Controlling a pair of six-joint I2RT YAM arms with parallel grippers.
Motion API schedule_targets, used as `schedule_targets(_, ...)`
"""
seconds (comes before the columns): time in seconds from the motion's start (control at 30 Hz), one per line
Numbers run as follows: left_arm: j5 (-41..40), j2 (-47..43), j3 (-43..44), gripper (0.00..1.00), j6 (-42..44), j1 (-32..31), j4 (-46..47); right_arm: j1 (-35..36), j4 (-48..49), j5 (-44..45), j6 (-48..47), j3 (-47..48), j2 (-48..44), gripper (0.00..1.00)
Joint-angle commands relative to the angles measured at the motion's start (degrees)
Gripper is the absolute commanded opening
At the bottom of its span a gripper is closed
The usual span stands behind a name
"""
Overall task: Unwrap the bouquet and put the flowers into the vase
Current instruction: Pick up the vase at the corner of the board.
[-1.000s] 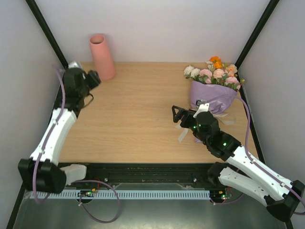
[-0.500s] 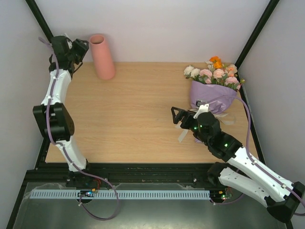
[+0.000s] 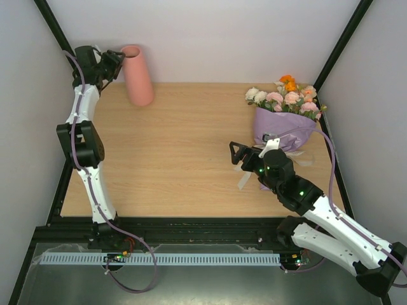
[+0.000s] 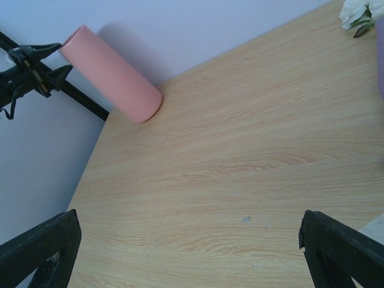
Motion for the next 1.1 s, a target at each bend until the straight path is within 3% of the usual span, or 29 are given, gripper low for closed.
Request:
schedule_targets(0.0,1.9,2.5,3.7,0.82,-0.3,0.2,-3.3,-0.1,-1.1,2.1,-0.4,0.0,0.7,0.99)
schedule_targets(0.23,-4.5,2.7,6.2,0.72,6.5,1.4,-15.0,-0.1,-1.4,3.2,-0.3,-1.0,1.3,0.99)
schedule_targets(0.57,-14.2,-1.5,8.1,0.62,23.3,1.6,-29.2,-0.1,-2.9,5.6,-0.8,-1.6,0.8,0.99)
schedule_targets(0.87,-17.9,-5.3,5.5,0.57,29.0,1.6,-33.7,-0.1,-3.1,4.8,0.4,-2.0,0.6,0.99)
schedule_targets(1.07,-11.6,-7.0,1.5,0.5,28.0,1.6,-31.1,-0.1,-3.8,4.8,1.3,-2.4,1.2,0.99)
